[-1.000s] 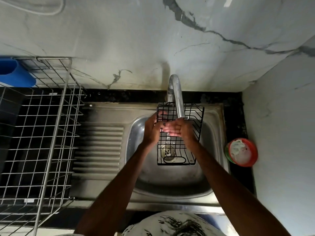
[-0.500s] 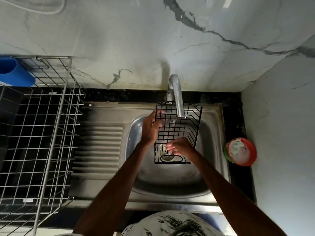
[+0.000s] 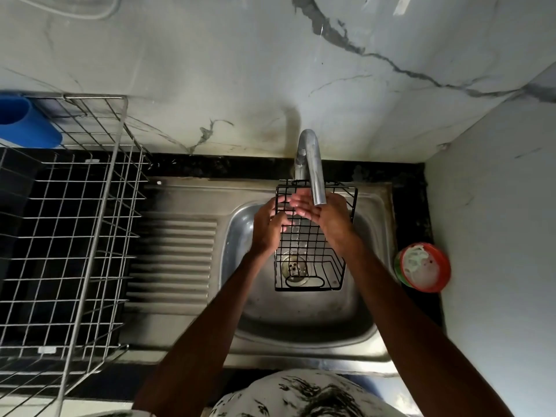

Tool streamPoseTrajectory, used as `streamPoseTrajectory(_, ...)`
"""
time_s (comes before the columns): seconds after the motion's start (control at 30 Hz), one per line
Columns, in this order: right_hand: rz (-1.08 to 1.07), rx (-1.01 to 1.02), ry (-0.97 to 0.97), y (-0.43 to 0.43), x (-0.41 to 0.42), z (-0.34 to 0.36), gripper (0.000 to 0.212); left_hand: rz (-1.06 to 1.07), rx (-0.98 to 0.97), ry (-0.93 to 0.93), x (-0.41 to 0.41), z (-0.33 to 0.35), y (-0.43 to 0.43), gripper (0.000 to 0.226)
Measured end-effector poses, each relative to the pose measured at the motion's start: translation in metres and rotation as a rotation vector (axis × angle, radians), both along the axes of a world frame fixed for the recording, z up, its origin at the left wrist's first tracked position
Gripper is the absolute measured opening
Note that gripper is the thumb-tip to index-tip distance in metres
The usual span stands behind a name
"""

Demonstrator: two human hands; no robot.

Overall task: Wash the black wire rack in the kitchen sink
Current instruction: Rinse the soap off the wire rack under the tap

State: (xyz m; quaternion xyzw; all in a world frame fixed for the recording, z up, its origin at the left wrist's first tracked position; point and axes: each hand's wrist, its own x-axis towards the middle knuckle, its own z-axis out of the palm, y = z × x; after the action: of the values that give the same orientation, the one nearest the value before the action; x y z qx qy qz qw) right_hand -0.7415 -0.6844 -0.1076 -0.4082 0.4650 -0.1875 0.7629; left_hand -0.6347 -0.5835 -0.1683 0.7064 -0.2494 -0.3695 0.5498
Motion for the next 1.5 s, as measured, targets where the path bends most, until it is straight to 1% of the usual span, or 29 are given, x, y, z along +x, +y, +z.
streamPoseTrajectory(0.1, 0.191, 0.020, 0.146, 0.005, -0.007, -0.016, 0.024, -0.005, -0.028, -0.061, -0.002, 0.008, -0.002, 0.031)
streamPoseTrajectory(0.13, 0.264, 0.019, 0.208, 0.009, -0.010, -0.025, 0.023, 0.004, -0.030, -0.082, -0.002, 0.010, -0.004, 0.028)
streamPoseTrajectory(0.23, 0.428, 0.034, 0.346, 0.022, -0.018, -0.053, 0.022, 0.015, -0.049, -0.083, 0.001, 0.008, -0.006, 0.033)
streamPoseTrajectory(0.33, 0.639, 0.008, 0.448, 0.033, -0.028, -0.070, 0.024, 0.027, -0.063, -0.025, 0.003, 0.005, -0.007, 0.036)
streamPoseTrajectory(0.4, 0.694, -0.049, 0.510, 0.037, -0.031, -0.071, 0.026, 0.041, -0.065, -0.007, 0.002, 0.009, -0.006, 0.037)
streamPoseTrajectory(0.47, 0.688, -0.164, 0.541, 0.036, -0.029, -0.066, 0.026, 0.043, -0.060, -0.019, 0.000, 0.010, -0.005, 0.037)
streamPoseTrajectory(0.53, 0.576, -0.236, 0.484, 0.029, -0.022, -0.056, 0.023, 0.037, -0.048, -0.078, -0.002, 0.012, -0.004, 0.037)
streamPoseTrajectory(0.6, 0.361, -0.156, 0.304, 0.018, -0.011, -0.041, 0.019, 0.006, -0.045, -0.113, -0.004, 0.013, -0.003, 0.039)
streamPoseTrajectory(0.67, 0.181, -0.054, 0.166, 0.006, -0.002, -0.026, 0.013, -0.023, -0.042, -0.089, -0.005, 0.017, -0.002, 0.034)
streamPoseTrajectory(0.73, 0.105, 0.019, 0.117, 0.003, 0.005, -0.022, 0.016, -0.022, -0.049, -0.069, -0.004, 0.020, -0.002, 0.034)
streamPoseTrajectory(0.8, 0.117, 0.062, 0.111, 0.009, 0.005, -0.027, 0.023, 0.002, -0.060, -0.092, -0.004, 0.022, -0.005, 0.046)
streamPoseTrajectory(0.83, 0.148, 0.069, 0.128, 0.014, 0.003, -0.032, 0.025, 0.013, -0.060, -0.104, -0.002, 0.021, -0.006, 0.051)
streamPoseTrajectory(0.9, 0.272, 0.055, 0.206, 0.020, -0.008, -0.047, 0.022, 0.029, -0.053, -0.114, 0.000, 0.021, -0.006, 0.055)
streamPoseTrajectory(1.0, 0.561, -0.001, 0.447, 0.024, -0.027, -0.066, 0.021, 0.038, -0.010, -0.103, 0.004, 0.020, -0.002, 0.051)
streamPoseTrajectory(1.07, 0.694, -0.146, 0.608, 0.028, -0.032, -0.072, 0.018, 0.029, 0.008, -0.133, 0.005, 0.017, -0.001, 0.042)
streamPoseTrajectory(1.13, 0.770, -0.379, 0.811, 0.031, -0.028, -0.067, 0.015, 0.024, 0.011, -0.163, 0.002, 0.017, -0.001, 0.033)
streamPoseTrajectory(1.2, 0.829, -0.593, 0.995, 0.030, -0.020, -0.052, 0.018, 0.021, 0.028, -0.218, 0.000, 0.020, -0.001, 0.030)
streamPoseTrajectory(1.23, 0.834, -0.667, 1.034, 0.028, -0.015, -0.044, 0.020, 0.013, 0.051, -0.237, -0.001, 0.023, 0.000, 0.033)
streamPoseTrajectory(1.3, 0.788, -0.787, 1.047, 0.018, -0.007, -0.031, 0.020, -0.020, 0.091, -0.258, -0.001, 0.029, 0.002, 0.049)
streamPoseTrajectory(1.37, 0.725, -0.856, 1.032, 0.006, 0.001, -0.023, 0.022, -0.048, 0.102, -0.286, -0.001, 0.032, 0.006, 0.065)
streamPoseTrajectory(1.43, 0.628, -0.828, 0.971, -0.002, 0.004, -0.020, 0.024, -0.056, 0.143, -0.310, 0.000, 0.035, 0.010, 0.064)
streamPoseTrajectory(1.47, 0.547, -0.759, 0.890, -0.005, 0.006, -0.021, 0.022, -0.047, 0.173, -0.321, 0.000, 0.037, 0.011, 0.060)
streamPoseTrajectory(1.5, 0.462, -0.661, 0.770, -0.005, 0.006, -0.022, 0.017, -0.039, 0.196, -0.327, 0.000, 0.038, 0.013, 0.055)
